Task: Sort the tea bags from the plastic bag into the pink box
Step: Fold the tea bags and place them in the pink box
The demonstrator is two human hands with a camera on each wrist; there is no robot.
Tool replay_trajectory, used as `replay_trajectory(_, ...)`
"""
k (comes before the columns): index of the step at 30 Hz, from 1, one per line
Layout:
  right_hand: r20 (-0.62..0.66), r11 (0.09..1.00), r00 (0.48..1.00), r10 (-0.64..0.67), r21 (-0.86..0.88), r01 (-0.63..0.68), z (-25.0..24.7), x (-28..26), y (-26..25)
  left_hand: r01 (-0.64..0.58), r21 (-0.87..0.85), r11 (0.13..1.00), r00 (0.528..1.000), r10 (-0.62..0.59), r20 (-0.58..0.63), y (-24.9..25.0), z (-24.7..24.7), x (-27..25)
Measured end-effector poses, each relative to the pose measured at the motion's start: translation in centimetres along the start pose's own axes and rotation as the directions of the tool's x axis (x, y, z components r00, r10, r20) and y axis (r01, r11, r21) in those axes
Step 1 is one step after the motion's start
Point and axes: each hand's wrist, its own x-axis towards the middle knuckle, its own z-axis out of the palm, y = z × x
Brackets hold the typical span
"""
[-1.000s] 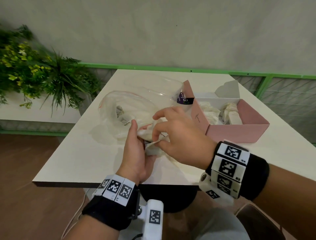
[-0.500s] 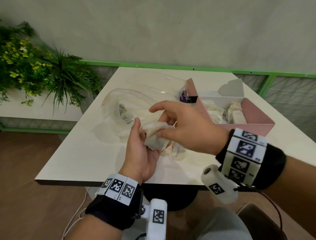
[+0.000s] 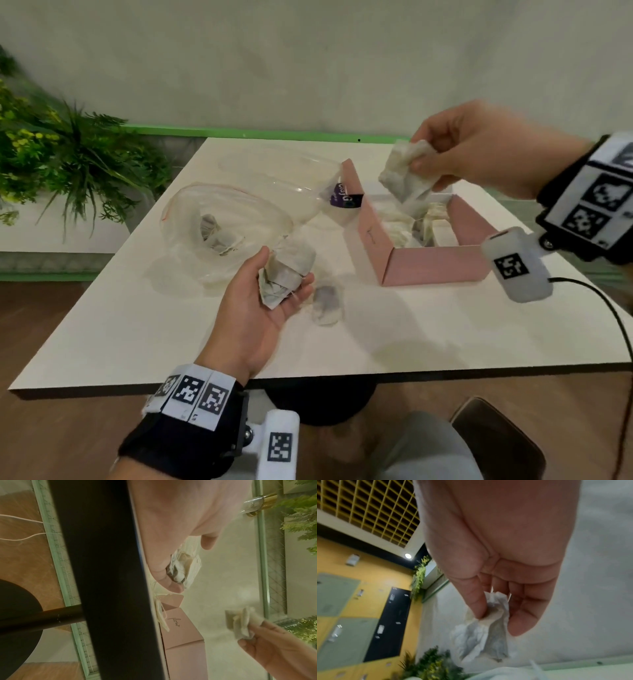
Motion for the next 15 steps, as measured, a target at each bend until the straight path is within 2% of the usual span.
replay_trajectory(3, -0.049, 0.982, 0.996, 0.081, -0.166, -0.088, -0.4, 0.3, 3.0, -0.017, -0.013, 1.000, 1.000, 0.017, 0.009, -0.2, 0.1, 0.1)
replay_trajectory(5, -0.033, 0.962, 0.992, 0.122, -0.240, -0.126, 0.0, 0.0, 4.5, -0.021, -0.024, 1.000, 1.000, 0.021, 0.006, -0.3, 0.3, 0.1)
replay_trajectory(10, 0.114, 0.930, 0.975, 0.193, -0.339, -0.144, 2.7, -0.3, 6.0, -0.012, -0.049, 0.999, 1.000, 0.012, -0.003, -0.2, 0.7, 0.1)
replay_trajectory(13, 0.200, 0.882, 0.945, 0.258, -0.448, -0.146, 4.0, 0.2, 6.4, -0.007, -0.053, 0.999, 1.000, 0.007, -0.007, -0.2, 0.7, 0.0)
replay_trajectory(15, 0.265, 0.885, 0.918, 0.295, -0.438, -0.158, 4.6, 0.8, 6.6, -0.011, -0.050, 0.999, 1.000, 0.010, -0.015, -0.2, 0.8, -0.1)
